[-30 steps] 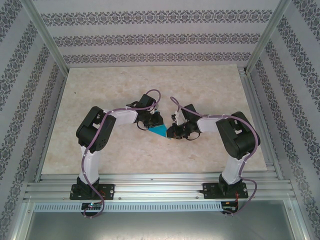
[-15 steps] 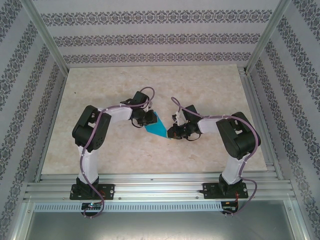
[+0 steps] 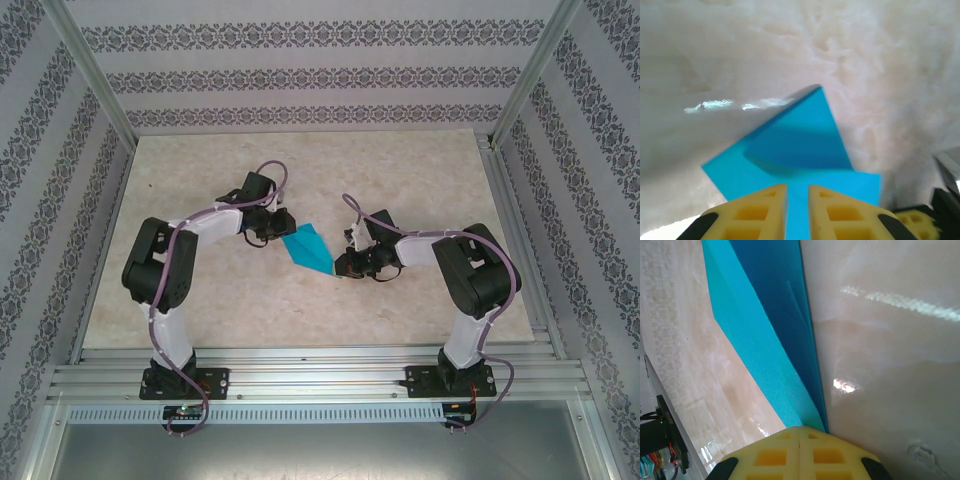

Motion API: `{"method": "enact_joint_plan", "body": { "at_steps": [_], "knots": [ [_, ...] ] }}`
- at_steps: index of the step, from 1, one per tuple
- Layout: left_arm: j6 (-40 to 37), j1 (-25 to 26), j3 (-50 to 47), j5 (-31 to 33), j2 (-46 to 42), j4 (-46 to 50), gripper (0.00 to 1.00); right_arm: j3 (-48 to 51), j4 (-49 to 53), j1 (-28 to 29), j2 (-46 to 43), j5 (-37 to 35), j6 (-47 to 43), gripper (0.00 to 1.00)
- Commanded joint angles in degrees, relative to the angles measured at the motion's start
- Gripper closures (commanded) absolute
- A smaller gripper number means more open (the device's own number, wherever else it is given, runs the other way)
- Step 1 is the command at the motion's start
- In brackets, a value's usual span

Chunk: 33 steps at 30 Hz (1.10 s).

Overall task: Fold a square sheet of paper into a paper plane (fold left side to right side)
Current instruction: Fourth fold the wing at the center of the table.

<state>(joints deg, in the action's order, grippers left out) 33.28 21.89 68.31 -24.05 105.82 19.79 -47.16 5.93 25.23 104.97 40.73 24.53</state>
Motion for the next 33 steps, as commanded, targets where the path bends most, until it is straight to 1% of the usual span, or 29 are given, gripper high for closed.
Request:
{"method": "enact_joint_plan", "body": {
  "at_steps": [1,4,7,9,11,18,24,27,30,32,33],
  "knots": [
    [-0.9,2.0,-3.1,-1.6,-8.0,-3.9,0.80,3.3,10.9,0.6,4.6,-7.2,0.0,0.99],
    [0.1,7.0,-3.8,-3.1,-8.9,-6.1,0.80,3.1,10.9,0.7,4.8,-7.3,0.2,0.99],
    [2.6,12.5,-3.6,-3.0,-6.6,-8.8,0.81,3.1,10.7,0.8,4.5,-7.6,0.5,0.99],
    [4.7,14.9,-3.5,-1.8,-4.5,-10.5,0.82,3.1,10.6,0.8,4.4,-7.7,0.7,0.99],
    [6.0,16.2,-2.6,-0.9,-2.2,-11.1,0.83,3.0,10.6,0.9,4.4,-7.8,0.9,1.00],
    [9.2,18.2,-1.7,1.2,4.7,-13.5,0.84,2.6,11.1,1.5,4.5,-8.6,1.3,1.00],
    [12.6,18.6,-3.9,2.5,7.5,-18.5,0.85,2.3,11.2,1.9,4.8,-9.1,1.4,1.00],
    [12.8,18.4,-4.9,4.2,7.1,-18.7,0.85,2.3,11.3,1.9,4.8,-9.1,1.5,1.00],
    [11.3,17.9,-4.9,5.6,5.4,-16.3,0.85,2.5,11.2,1.8,4.7,-9.3,1.6,0.99],
    [10.9,17.9,-5.1,5.8,4.7,-15.4,0.87,2.4,10.9,1.8,4.8,-9.3,1.7,1.00],
    [11.4,17.9,-5.8,5.1,4.6,-16.4,0.88,2.4,10.9,1.8,4.8,-9.3,1.9,1.00]
  ]
}}
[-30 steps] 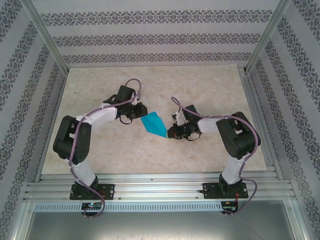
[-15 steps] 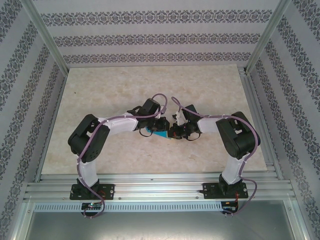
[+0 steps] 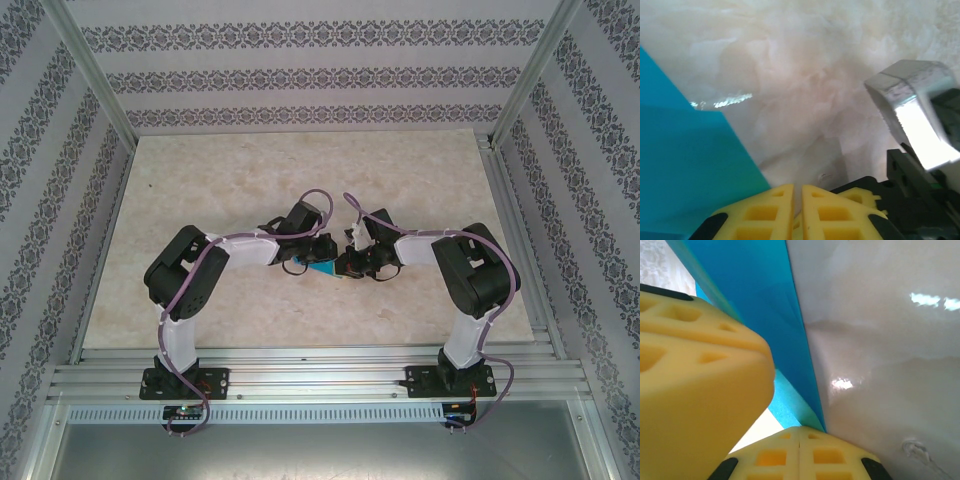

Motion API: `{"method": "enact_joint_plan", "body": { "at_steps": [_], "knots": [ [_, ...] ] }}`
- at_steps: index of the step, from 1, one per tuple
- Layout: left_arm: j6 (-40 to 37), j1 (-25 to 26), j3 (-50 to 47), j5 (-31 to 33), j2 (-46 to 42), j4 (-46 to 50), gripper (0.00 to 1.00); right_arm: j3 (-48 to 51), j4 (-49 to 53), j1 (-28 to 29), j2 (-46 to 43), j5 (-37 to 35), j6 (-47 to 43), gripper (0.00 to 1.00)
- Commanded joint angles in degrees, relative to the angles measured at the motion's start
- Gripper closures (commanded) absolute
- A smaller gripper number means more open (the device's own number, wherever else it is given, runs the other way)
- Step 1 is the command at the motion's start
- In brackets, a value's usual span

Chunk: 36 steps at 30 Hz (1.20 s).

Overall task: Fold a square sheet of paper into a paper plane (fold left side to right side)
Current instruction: Fourth fold the wing at the center of the table.

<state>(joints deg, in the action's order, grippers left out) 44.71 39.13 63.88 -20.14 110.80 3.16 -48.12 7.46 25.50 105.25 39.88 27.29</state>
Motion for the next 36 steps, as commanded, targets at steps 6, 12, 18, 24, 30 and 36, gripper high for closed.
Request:
{"method": "enact_joint_plan", "body": {
  "at_steps": [6,12,18,24,30,36],
  "knots": [
    [2.4,0.9,-3.9,-2.2,1.3,-5.9,0.89,3.3,9.3,1.7,4.8,-8.5,-0.8,1.00],
    [1.4,1.3,-4.0,-0.9,1.8,-4.6,0.86,2.7,11.2,1.8,4.8,-10.5,-1.2,1.00],
    [-1.4,1.1,-4.3,4.1,1.9,1.3,0.86,3.2,12.1,1.8,4.6,-12.3,-0.7,1.00],
    [-1.9,0.3,-4.4,6.0,2.9,2.5,0.86,3.9,12.5,2.1,4.6,-13.2,-0.3,1.00],
    [-3.3,-1.6,-4.1,7.9,3.1,4.6,0.86,4.2,13.2,2.2,4.6,-14.2,-0.3,1.00],
    [-4.8,-4.1,-4.0,8.3,3.6,4.6,0.83,4.3,13.8,2.3,5.0,-14.9,-0.5,1.00]
  ]
}}
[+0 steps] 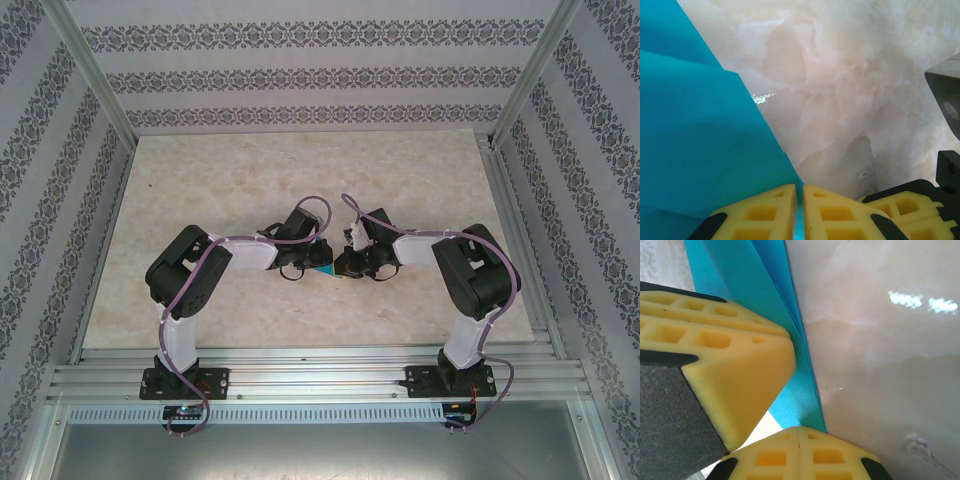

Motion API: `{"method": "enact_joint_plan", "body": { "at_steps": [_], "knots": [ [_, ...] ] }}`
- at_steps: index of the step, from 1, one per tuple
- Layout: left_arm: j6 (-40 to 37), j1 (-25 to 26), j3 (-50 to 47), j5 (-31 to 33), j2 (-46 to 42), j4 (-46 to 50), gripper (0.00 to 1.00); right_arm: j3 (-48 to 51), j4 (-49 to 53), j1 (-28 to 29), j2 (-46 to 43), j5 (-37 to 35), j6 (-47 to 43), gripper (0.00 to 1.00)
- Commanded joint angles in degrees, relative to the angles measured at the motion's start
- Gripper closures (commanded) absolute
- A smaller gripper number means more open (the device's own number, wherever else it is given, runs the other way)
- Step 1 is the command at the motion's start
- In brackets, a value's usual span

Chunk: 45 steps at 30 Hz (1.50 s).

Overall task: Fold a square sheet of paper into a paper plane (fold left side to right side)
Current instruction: Fourth fold the wing at the center of the table.

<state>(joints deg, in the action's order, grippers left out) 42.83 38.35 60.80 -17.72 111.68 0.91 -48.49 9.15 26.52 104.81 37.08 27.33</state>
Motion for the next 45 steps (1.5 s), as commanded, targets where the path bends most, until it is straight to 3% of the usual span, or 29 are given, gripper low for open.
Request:
{"method": "enact_joint_plan", "body": {
  "at_steps": [1,12,24,45],
  "knots": [
    [-3.2,-3.7,-0.7,5.8,2.9,6.9,0.82,4.7,12.3,1.3,5.5,-12.0,-0.5,1.00],
    [-5.1,-8.1,2.8,6.4,4.1,7.3,0.83,4.6,12.5,1.7,5.6,-12.6,-0.4,1.00],
    [-8.1,-10.4,8.6,12.3,6.2,11.8,0.83,4.6,12.6,1.9,5.7,-12.9,-0.1,1.00],
    [-13.9,-19.5,13.3,12.3,9.3,14.9,0.82,4.5,12.9,2.3,5.7,-12.9,0.1,1.00]
  ]
}}
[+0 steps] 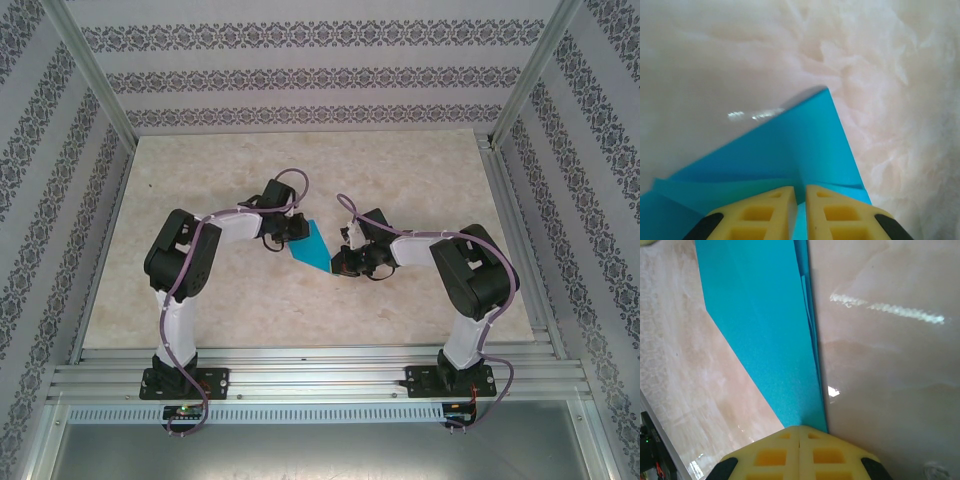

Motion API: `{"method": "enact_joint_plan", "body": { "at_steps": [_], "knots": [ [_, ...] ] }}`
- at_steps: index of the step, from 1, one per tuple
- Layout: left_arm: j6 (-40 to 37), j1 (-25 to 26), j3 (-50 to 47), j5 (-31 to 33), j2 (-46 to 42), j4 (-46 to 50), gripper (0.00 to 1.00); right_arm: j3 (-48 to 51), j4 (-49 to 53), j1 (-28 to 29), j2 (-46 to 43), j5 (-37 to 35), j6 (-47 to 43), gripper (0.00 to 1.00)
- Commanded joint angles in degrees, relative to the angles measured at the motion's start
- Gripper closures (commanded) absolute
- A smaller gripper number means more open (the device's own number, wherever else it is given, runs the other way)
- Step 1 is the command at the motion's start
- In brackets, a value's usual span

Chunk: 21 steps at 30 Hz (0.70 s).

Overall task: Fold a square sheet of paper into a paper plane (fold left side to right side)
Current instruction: Fourth fold the wing at the center of the table.

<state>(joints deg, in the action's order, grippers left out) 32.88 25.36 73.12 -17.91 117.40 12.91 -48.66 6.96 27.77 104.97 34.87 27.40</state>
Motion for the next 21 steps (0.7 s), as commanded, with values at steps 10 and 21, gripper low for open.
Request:
{"method": "enact_joint_plan", "body": {
  "at_steps": [10,21],
  "knots": [
    [-7.1,-11.6,4.6,12.1,4.0,6.4,0.82,4.0,15.2,1.5,5.3,-10.6,0.2,1.00],
    [-5.6,-14.6,-6.9,5.7,-13.7,2.8,0.64,0.7,13.8,1.3,-7.0,-10.8,0.4,0.90]
  ]
}}
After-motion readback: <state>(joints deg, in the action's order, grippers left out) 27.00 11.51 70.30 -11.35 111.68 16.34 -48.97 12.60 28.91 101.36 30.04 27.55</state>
